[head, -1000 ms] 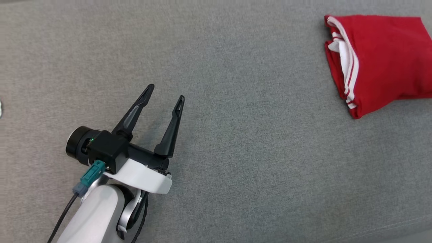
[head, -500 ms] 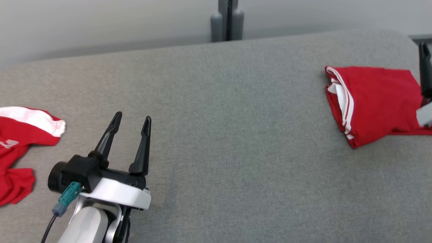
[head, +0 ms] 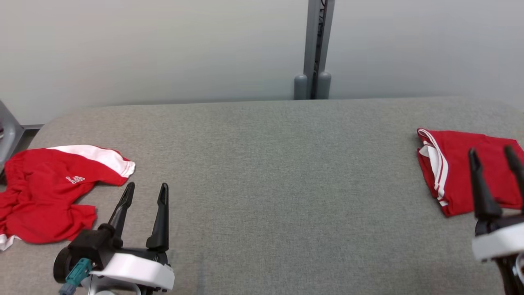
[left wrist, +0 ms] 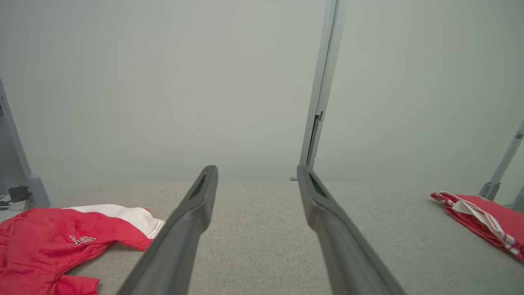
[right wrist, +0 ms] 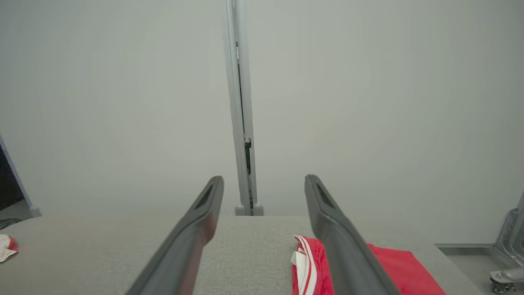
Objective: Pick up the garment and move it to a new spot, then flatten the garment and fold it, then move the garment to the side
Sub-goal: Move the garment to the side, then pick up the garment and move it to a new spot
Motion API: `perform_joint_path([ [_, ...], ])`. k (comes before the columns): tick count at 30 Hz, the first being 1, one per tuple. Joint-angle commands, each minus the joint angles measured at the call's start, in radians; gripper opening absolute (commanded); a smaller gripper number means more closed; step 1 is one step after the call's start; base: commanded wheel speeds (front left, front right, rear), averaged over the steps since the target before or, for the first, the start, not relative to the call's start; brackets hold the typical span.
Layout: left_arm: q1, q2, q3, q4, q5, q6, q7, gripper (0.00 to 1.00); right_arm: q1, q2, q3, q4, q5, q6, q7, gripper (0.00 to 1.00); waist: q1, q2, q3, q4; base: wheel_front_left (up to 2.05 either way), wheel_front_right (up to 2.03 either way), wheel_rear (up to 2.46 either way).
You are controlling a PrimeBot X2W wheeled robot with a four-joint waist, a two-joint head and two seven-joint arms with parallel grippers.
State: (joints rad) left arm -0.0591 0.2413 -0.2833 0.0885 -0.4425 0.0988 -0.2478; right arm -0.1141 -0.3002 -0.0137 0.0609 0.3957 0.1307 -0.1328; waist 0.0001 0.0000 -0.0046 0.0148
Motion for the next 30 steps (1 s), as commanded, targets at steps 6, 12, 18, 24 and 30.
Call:
perform_joint_path([
  [6, 0.050, -0.010, 0.031, 0.023, -0.020, 0.012, -0.012, 1.00, 0.180, 0.063, -0.030, -0.123, -0.030, 0.000, 0.000, 1.00, -0.0001, 0.0000, -0.025, 0.026, 0.00, 0.00, 0.00],
  [12, 0.073, -0.023, 0.041, 0.051, -0.008, -0.002, -0.017, 1.00, 0.257, 0.113, -0.058, -0.145, -0.067, 0.000, -0.023, 1.00, -0.0001, 0.0000, -0.033, 0.033, 0.00, 0.00, 0.00],
  [18, 0.079, -0.042, 0.052, 0.068, 0.005, -0.020, -0.018, 1.00, 0.288, 0.151, -0.062, -0.128, -0.081, 0.000, -0.038, 1.00, -0.0001, 0.0000, -0.031, 0.037, 0.00, 0.00, 0.00],
  [24, 0.081, -0.054, 0.065, 0.070, 0.022, -0.034, -0.018, 1.00, 0.286, 0.156, -0.060, -0.119, -0.086, 0.000, -0.045, 1.00, -0.0001, 0.0000, -0.030, 0.040, 0.00, 0.00, 0.00],
  [30, 0.078, -0.069, 0.071, 0.071, 0.040, -0.047, -0.018, 1.00, 0.275, 0.159, -0.059, -0.118, -0.090, 0.000, -0.041, 1.00, -0.0001, 0.0000, -0.031, 0.041, 0.00, 0.00, 0.00],
])
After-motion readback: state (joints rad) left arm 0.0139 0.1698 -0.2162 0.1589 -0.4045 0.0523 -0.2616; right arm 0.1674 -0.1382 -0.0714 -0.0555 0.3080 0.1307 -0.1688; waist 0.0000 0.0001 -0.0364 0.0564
